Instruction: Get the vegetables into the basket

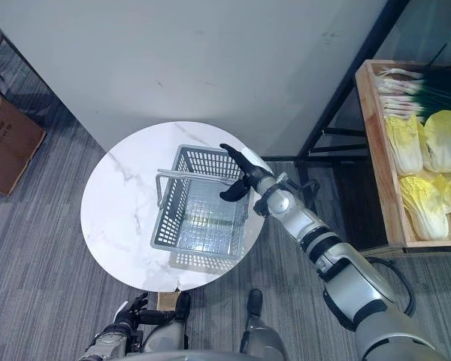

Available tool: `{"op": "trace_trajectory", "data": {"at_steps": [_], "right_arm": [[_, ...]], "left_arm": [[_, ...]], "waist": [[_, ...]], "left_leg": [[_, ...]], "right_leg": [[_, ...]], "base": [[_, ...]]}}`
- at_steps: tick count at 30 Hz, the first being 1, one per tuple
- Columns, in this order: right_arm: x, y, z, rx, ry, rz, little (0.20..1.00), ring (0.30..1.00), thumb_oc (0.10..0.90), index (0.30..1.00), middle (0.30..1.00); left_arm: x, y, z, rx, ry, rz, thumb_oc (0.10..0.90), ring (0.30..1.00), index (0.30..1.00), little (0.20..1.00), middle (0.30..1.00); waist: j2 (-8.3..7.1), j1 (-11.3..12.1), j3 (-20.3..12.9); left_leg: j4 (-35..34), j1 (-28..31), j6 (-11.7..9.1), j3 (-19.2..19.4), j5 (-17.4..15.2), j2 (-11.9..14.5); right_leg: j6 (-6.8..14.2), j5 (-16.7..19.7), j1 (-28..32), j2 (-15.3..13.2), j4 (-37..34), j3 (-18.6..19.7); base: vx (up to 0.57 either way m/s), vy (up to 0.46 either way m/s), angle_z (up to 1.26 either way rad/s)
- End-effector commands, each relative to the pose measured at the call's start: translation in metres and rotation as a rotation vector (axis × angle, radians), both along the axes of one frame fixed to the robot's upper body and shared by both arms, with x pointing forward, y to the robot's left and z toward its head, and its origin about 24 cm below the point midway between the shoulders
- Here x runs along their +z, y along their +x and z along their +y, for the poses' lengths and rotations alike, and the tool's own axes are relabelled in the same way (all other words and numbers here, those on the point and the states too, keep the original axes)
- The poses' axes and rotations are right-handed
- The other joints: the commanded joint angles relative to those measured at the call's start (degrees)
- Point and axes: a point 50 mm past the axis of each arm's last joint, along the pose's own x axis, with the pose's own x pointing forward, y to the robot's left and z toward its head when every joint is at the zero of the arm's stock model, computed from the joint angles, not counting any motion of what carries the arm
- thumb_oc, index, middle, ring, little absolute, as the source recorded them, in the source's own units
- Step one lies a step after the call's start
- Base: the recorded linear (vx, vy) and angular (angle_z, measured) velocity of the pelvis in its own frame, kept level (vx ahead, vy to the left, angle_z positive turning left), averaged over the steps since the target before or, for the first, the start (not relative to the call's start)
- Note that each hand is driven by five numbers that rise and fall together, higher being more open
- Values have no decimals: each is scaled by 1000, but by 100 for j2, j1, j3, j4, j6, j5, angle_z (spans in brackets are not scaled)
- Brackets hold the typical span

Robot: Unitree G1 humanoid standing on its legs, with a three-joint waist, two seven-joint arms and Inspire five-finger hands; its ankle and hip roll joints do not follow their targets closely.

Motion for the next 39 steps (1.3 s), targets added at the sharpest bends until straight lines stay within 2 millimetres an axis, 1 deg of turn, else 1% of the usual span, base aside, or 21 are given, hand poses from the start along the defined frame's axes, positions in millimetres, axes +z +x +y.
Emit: {"op": "trace_trajectory", "data": {"at_steps": [1,3,7,9,13,14,17,20,22,24,25,26,27,28,30,31,32,34,36,37,39], "right_arm": [[74,22,26,45,30,-291,1000,1000,900,1000,1000],[71,26,24,27,-23,-278,1000,1000,900,1000,1000],[64,27,26,35,-84,-256,1000,1000,900,1000,1000],[59,27,27,41,-113,-240,300,300,400,300,300],[37,22,37,73,-132,-170,300,300,400,300,300],[32,19,43,99,-138,-158,300,300,400,300,300],[25,14,51,137,-137,-142,300,300,400,300,300],[27,11,53,166,-147,-153,300,300,400,300,300],[34,8,52,200,-158,-181,300,300,400,300,300],[55,0,45,262,-161,-265,300,300,400,300,300],[54,-1,44,261,-162,-265,300,300,400,300,300],[64,-5,39,278,-153,-300,300,300,400,300,300],[67,-8,38,292,-144,-314,300,300,400,300,300],[80,-16,30,320,-127,-362,300,300,400,300,300],[92,-26,21,342,-106,-404,300,300,400,300,300],[92,-26,21,341,-106,-403,300,300,400,300,300],[106,-36,12,362,-86,-457,300,300,400,300,300],[110,-41,8,369,-77,-466,300,300,400,300,300],[120,-50,-1,381,-69,-500,300,300,400,300,300],[129,-59,-8,398,-72,-527,300,300,400,300,300],[132,-62,-10,404,-79,-535,300,300,400,300,300]], "left_arm": [[-6,-24,11,-69,90,106,900,1000,1000,1000,1000],[-4,-16,9,-78,92,84,900,1000,1000,1000,1000],[-3,-13,8,-89,94,75,900,1000,1000,1000,1000],[-3,-12,6,-92,93,74,900,1000,1000,1000,1000],[-4,-10,2,-113,91,70,900,1000,1000,1000,1000],[-4,-10,0,-128,91,71,900,1000,1000,1000,1000],[-4,-10,-1,-142,93,71,900,1000,1000,1000,1000],[-5,-12,0,-144,98,82,900,1000,1000,1000,1000],[-5,-16,1,-139,98,94,900,1000,1000,1000,1000],[-6,-20,6,-127,104,112,900,1000,1000,1000,1000],[-6,-20,6,-128,104,113,900,1000,1000,1000,1000],[-6,-23,8,-124,106,122,900,1000,1000,1000,1000],[-7,-24,9,-123,105,128,900,1000,1000,1000,1000],[-7,-30,12,-116,107,149,900,1000,1000,1000,1000],[-8,-35,14,-114,105,163,900,1000,1000,1000,1000],[-8,-35,14,-115,105,164,900,1000,1000,1000,1000],[-9,-39,16,-107,105,178,900,1000,1000,1000,1000],[-9,-41,16,-109,106,182,900,1000,1000,1000,1000],[-9,-44,18,-109,108,194,900,1000,1000,1000,1000],[-10,-48,19,-111,107,205,900,1000,1000,1000,1000],[-10,-48,19,-111,105,207,900,1000,1000,1000,1000]], "waist": [[-222,123,-38],[-204,159,0],[-189,188,16],[-184,208,17],[-166,243,15],[-165,238,2],[-170,211,-34],[-176,184,-61],[-193,131,-94],[-245,1,-153],[-242,7,-153],[-254,-46,-180],[-258,-66,-192],[-275,-146,-232],[-279,-212,-275],[-277,-202,-276],[-268,-287,-313],[-268,-299,-326],[-267,-361,-363],[-257,-434,-389],[-252,-443,-397]], "left_leg": [[-1,-414,-283,-134,290,69],[-1,-476,-274,-159,307,45],[-1,-506,-264,-188,320,24],[-1,-528,-255,-204,319,9],[-1,-543,-247,-223,309,-3],[-1,-523,-242,-223,296,-2],[-1,-477,-239,-204,268,5],[-1,-428,-242,-188,246,8],[-1,-368,-244,-152,219,16],[-1,-267,-251,-74,168,56],[-1,-263,-251,-71,166,57],[-1,-227,-257,-45,150,68],[-1,-208,-260,-30,142,79],[-1,-144,-268,10,123,91],[-1,-95,-274,52,107,112],[-1,-92,-274,54,106,113],[-1,-50,-287,103,89,137],[-1,-35,-290,117,84,147],[-1,-5,-308,164,80,178],[-1,45,-319,213,69,193],[-1,65,-323,229,64,203]], "right_leg": [[563,42,90,-662,2,286],[563,58,36,-673,2,283],[560,56,27,-683,2,271],[561,51,23,-696,2,262],[560,33,32,-709,2,233],[564,24,47,-716,2,238],[564,1,75,-720,2,244],[566,-19,110,-724,2,247],[566,-33,148,-721,2,271],[573,-52,178,-709,2,325],[573,-52,180,-708,2,328],[578,-59,192,-700,2,347],[578,-59,195,-698,2,360],[579,-71,218,-679,2,399],[583,-78,236,-675,2,416],[583,-79,237,-674,2,418],[589,-80,233,-668,2,443],[590,-77,230,-660,2,455],[597,-83,233,-653,2,476],[595,-91,243,-636,2,507],[595,-96,249,-627,2,524]], "base": [[-31,17,3],[-25,22,5],[0,4,3],[14,11,5],[0,0,0],[0,0,0],[0,0,0],[0,0,0],[0,0,0],[9,-3,-2],[0,0,0],[0,0,0],[33,-5,-11],[34,-11,-13],[24,-11,-10],[13,-7,-16],[11,-10,-20],[9,-11,-16],[24,-13,-14],[27,-12,-10],[17,-7,-6]]}}
